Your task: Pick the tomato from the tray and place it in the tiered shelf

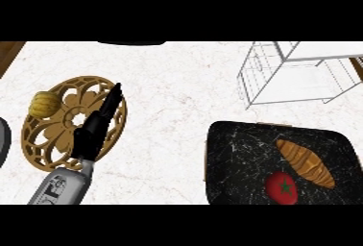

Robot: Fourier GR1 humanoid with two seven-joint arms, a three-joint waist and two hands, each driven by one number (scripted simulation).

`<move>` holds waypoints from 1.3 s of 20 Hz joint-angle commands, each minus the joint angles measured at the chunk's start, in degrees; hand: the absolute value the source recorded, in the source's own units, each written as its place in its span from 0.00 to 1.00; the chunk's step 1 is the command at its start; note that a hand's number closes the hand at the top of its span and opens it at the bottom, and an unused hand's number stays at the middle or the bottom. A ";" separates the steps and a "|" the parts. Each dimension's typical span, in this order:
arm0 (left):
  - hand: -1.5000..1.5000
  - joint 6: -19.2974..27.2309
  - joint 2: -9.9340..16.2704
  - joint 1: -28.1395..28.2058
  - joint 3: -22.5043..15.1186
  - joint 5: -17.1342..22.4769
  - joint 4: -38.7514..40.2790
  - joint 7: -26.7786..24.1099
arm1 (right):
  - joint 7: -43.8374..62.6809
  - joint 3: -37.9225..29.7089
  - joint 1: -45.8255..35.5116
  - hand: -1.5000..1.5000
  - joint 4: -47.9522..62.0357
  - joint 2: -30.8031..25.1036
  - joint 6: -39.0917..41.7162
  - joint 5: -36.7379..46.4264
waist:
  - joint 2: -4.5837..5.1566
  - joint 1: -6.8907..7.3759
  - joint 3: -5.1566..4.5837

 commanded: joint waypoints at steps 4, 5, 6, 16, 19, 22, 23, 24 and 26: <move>0.50 -0.57 -0.04 -0.36 -0.49 -0.13 -1.88 1.78 | 20.85 0.25 3.99 0.00 -10.84 -7.82 7.33 9.69 | -0.10 1.13 -0.09; 0.50 -0.82 -0.03 1.05 -0.90 -0.83 -0.68 -0.62 | 24.69 -1.69 -0.03 0.00 -9.54 -9.22 8.07 9.23 | 0.03 1.58 -0.02; 0.50 -1.28 -0.52 -0.92 0.39 0.58 0.40 0.15 | 25.60 0.44 0.17 0.00 -11.79 -9.67 8.50 10.40 | 0.04 0.86 -0.09; 0.50 0.97 -2.69 -3.01 0.21 -1.51 2.13 1.70 | 44.09 0.56 -17.79 0.00 -9.66 -15.71 12.87 12.93 | -0.51 0.18 0.03; 0.50 0.30 -2.55 -1.16 -0.02 -1.46 2.20 0.40 | 47.72 0.51 -21.63 0.00 -8.33 -16.47 13.81 13.90 | -0.59 0.27 -0.02; 0.50 1.59 -2.69 -0.52 -0.40 -2.34 0.14 2.82 | 49.70 3.75 -23.77 0.00 -7.39 -15.21 14.22 16.85 | -1.14 -0.48 0.11; 0.50 -0.49 -1.02 0.70 0.09 -1.34 -0.94 1.54 | 51.19 3.78 -25.83 0.00 -6.64 -15.08 14.62 16.24 | -1.04 0.38 0.03; 0.50 0.22 -2.31 -1.94 0.61 -1.67 1.63 1.68 | 51.21 4.98 -29.16 0.00 -4.38 -14.59 14.83 17.39 | -0.84 -0.21 0.10; 0.50 -0.91 -1.51 -1.02 0.87 -0.99 0.48 2.15 | 53.84 5.82 -31.66 0.00 -3.94 -13.86 16.28 17.97 | -1.01 -0.26 0.11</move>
